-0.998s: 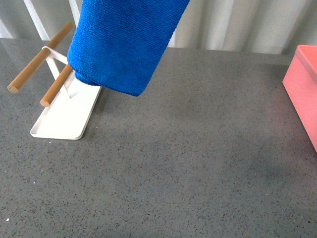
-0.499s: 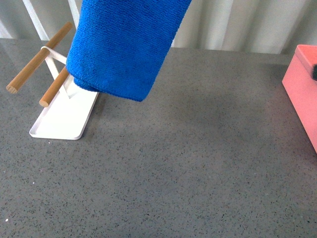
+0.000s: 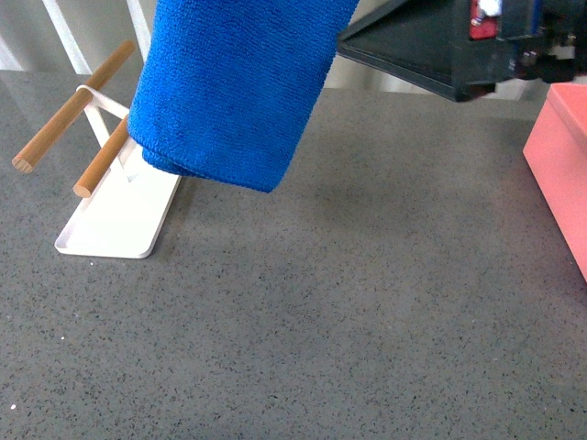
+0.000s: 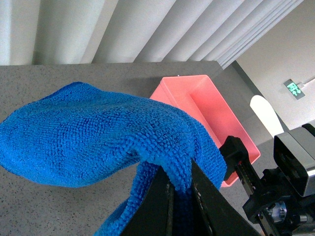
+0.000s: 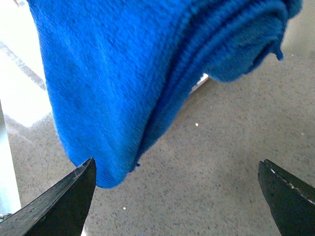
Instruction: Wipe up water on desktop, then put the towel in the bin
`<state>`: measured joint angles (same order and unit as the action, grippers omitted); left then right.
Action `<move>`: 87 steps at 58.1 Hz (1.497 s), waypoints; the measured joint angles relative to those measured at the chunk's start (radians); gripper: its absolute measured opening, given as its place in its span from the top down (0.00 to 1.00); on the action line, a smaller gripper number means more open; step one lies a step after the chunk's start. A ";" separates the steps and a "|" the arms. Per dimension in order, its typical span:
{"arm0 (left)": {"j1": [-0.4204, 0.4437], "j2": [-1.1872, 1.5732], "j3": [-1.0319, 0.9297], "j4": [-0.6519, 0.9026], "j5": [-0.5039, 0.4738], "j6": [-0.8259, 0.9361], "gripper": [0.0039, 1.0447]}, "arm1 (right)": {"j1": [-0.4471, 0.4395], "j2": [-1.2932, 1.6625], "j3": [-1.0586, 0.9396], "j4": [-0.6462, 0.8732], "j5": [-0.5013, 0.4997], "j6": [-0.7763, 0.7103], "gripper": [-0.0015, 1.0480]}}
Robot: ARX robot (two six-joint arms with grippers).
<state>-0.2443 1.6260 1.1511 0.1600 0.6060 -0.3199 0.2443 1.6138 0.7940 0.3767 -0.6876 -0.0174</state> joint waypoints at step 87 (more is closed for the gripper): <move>0.000 0.000 0.000 0.000 -0.003 -0.002 0.14 | 0.125 0.198 0.189 0.117 0.084 0.128 0.96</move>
<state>-0.2440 1.6260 1.1511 0.1600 0.6025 -0.3218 0.3691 1.8118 0.9829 0.4934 -0.6041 0.1104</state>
